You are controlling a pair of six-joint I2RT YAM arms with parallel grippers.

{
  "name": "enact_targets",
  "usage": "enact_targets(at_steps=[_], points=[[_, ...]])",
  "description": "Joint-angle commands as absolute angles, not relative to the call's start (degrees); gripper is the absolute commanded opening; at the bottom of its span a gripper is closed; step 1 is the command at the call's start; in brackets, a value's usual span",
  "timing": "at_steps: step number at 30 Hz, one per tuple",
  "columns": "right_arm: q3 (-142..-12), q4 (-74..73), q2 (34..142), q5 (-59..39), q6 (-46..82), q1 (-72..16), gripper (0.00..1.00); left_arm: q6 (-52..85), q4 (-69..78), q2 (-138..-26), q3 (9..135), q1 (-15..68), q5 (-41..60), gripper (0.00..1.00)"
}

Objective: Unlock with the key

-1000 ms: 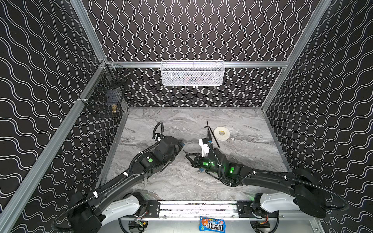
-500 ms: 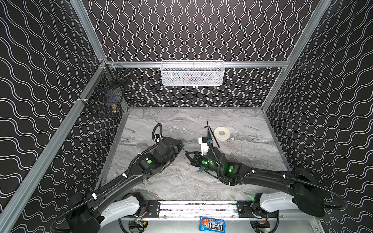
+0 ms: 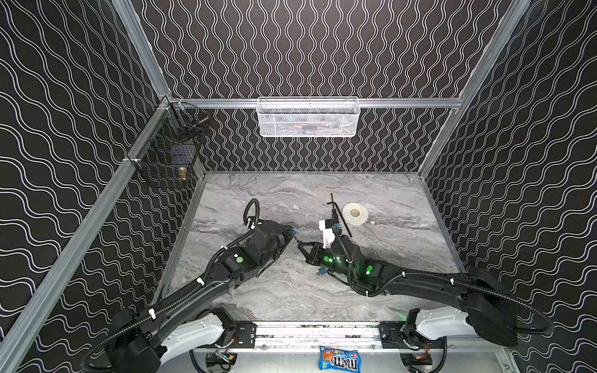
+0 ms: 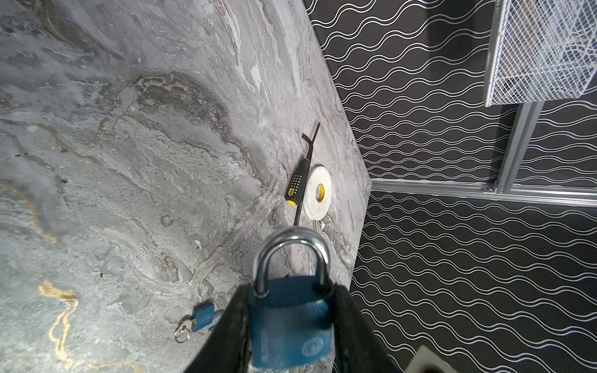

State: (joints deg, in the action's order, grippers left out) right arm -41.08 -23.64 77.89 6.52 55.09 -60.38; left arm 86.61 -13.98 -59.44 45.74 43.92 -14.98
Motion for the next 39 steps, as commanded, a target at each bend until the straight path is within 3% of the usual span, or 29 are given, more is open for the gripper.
enact_targets(at_steps=[1, 9, 16, 26, 39], points=[[-41.76, -26.21, 78.22, 6.45, 56.24, -60.17, 0.0, 87.95, -10.26, -59.59, 45.45, 43.86, -13.39, 0.0], [-41.94, -33.65, 78.97, -2.08, 58.41, -59.18, 0.0, 86.2, -9.09, -59.85, 45.73, 43.88, -12.91, 0.0], [-42.51, -31.64, 77.84, -5.29, 61.78, -56.26, 0.0, 82.38, -11.72, -60.51, 47.75, 43.86, -12.13, 0.0], [-45.71, -21.55, 75.93, 1.62, 59.52, -57.46, 0.0, 81.22, -11.38, -61.08, 48.47, 43.94, -12.53, 0.0], [-42.28, -31.26, 76.28, 1.36, 62.11, -58.1, 0.0, 82.71, -9.85, -60.65, 48.21, 45.29, -13.85, 0.0]])
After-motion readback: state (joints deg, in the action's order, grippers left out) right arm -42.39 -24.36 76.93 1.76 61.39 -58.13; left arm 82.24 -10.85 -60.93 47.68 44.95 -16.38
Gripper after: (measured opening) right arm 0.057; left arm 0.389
